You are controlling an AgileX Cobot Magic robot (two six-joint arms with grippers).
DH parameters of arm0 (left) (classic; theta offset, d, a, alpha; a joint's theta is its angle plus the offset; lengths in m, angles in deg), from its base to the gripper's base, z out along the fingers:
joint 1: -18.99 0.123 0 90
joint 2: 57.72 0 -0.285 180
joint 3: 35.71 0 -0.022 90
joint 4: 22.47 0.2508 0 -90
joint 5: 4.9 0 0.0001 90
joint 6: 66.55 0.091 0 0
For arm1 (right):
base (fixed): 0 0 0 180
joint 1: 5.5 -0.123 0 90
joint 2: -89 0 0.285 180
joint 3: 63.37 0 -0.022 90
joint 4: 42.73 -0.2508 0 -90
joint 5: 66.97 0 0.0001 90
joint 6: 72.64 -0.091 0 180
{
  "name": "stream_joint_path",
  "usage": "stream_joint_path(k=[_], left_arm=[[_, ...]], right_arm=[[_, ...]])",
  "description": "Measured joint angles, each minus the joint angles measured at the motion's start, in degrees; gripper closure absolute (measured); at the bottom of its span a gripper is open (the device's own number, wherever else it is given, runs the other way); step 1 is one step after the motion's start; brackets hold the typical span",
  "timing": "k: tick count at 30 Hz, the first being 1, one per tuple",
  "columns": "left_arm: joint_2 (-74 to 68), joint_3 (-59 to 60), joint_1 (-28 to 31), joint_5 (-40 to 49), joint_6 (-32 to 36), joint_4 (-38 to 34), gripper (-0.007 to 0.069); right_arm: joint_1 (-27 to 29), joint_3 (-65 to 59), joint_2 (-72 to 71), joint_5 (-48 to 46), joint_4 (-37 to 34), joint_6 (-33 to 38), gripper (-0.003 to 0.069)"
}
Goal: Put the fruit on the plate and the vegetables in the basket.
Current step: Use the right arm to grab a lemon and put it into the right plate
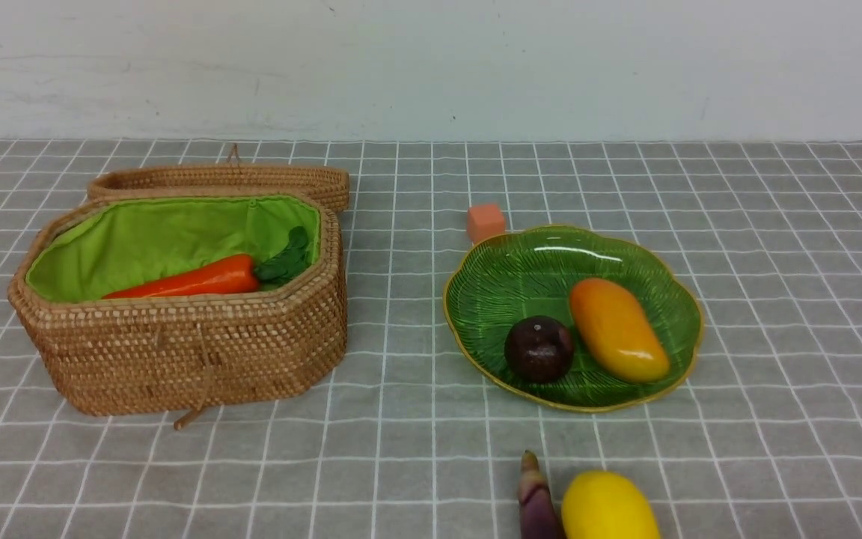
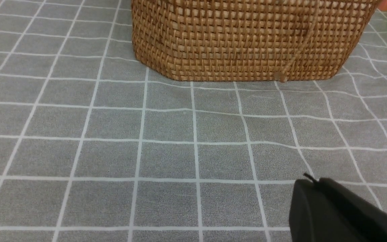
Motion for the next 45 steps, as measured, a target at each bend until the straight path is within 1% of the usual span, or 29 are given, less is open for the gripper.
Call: stream_joint_path(k=[1, 5, 10, 12, 14, 16, 19, 22, 23, 24, 25, 27, 30, 33, 34, 35, 36, 37, 38, 39, 40, 42, 43, 45], left_arm=[[0.0, 0.0, 0.0, 0.0, 0.0, 0.0, 0.0638], [0.0, 0.0, 0.0, 0.0, 0.0, 0.0, 0.0638], [0.0, 0.0, 0.0, 0.0, 0.0, 0.0, 0.0638], [0.0, 0.0, 0.0, 0.0, 0.0, 0.0, 0.0638], [0.0, 0.0, 0.0, 0.0, 0.0, 0.0, 0.0638], [0.0, 0.0, 0.0, 0.0, 0.0, 0.0, 0.0638], [0.0, 0.0, 0.0, 0.0, 0.0, 0.0, 0.0638], [0.0, 0.0, 0.0, 0.0, 0.0, 0.0, 0.0638], [0.0, 0.0, 0.0, 0.0, 0.0, 0.0, 0.0638], [0.0, 0.0, 0.0, 0.0, 0.0, 0.0, 0.0638], [0.0, 0.0, 0.0, 0.0, 0.0, 0.0, 0.0638], [0.0, 0.0, 0.0, 0.0, 0.0, 0.0, 0.0638], [0.0, 0.0, 0.0, 0.0, 0.0, 0.0, 0.0638], [0.0, 0.0, 0.0, 0.0, 0.0, 0.0, 0.0638], [0.0, 0.0, 0.0, 0.0, 0.0, 0.0, 0.0638], [0.0, 0.0, 0.0, 0.0, 0.0, 0.0, 0.0638], [0.0, 0.0, 0.0, 0.0, 0.0, 0.0, 0.0638], [0.0, 0.0, 0.0, 0.0, 0.0, 0.0, 0.0638], [0.0, 0.0, 0.0, 0.0, 0.0, 0.0, 0.0637], [0.0, 0.0, 0.0, 0.0, 0.0, 0.0, 0.0637], [0.0, 0.0, 0.0, 0.0, 0.0, 0.0, 0.0637], [0.0, 0.0, 0.0, 0.0, 0.0, 0.0, 0.0637], [0.0, 0.0, 0.0, 0.0, 0.0, 0.0, 0.0637], [0.0, 0.0, 0.0, 0.0, 0.0, 0.0, 0.0637]], right_arm=[[0.0, 0.0, 0.0, 4.0, -1.3, 0.0, 0.0417], [0.0, 0.0, 0.0, 12.8, -3.9, 0.0, 0.0417], [0.0, 0.0, 0.0, 24.2, -4.5, -0.7, 0.0417], [0.0, 0.0, 0.0, 27.2, -4.5, -2.4, 0.0417], [0.0, 0.3, 0.0, 27.7, -4.5, -3.7, 0.0417], [0.0, 3.3, 0.0, 24.8, -4.7, -7.6, 0.0417], [0.0, 10.6, 0.9, 15.9, -4.7, -11.7, 0.0417], [0.0, 19.2, 5.5, 7.7, -4.7, -12.9, 0.0417], [0.0, 19.8, 6.0, 7.1, -4.7, -12.9, 0.0417], [0.0, 25.7, 11.0, 0.9, -4.7, -13.2, 0.0417], [0.0, 26.3, 11.6, -0.5, -4.7, -13.2, 0.0417], [0.0, 32.2, 19.5, -10.9, -4.7, -12.9, 0.0417], [0.0, 34.5, 26.8, -18.0, -4.5, -9.6, 0.0417], [0.0, 34.6, 30.8, -19.6, -5.4, -7.5, 0.0417], [0.0, 34.7, 35.0, -21.0, -9.1, -5.2, 0.0417], [0.0, 34.8, 35.5, -21.4, -9.7, -4.5, 0.0417], [-0.5, 35.0, 38.5, -23.4, -13.9, -0.7, 0.0417], [-1.0, 35.1, 40.3, -24.7, -16.7, 1.4, 0.0417], [-1.8, 35.3, 42.1, -26.4, -19.6, 5.3, 0.0417], [-2.2, 35.4, 43.1, -27.1, -21.0, 6.9, 0.0416], [-4.7, 36.1, 47.6, -30.4, -27.9, 14.5, 0.0405], [-7.4, 36.8, 51.3, -32.1, -32.6, 18.7, 0.038], [-8.8, 37.1, 52.3, -32.3, -33.8, 19.9, 0.0368], [-12.8, 38.3, 55.5, -32.6, -35.3, 21.2, 0.0316]])
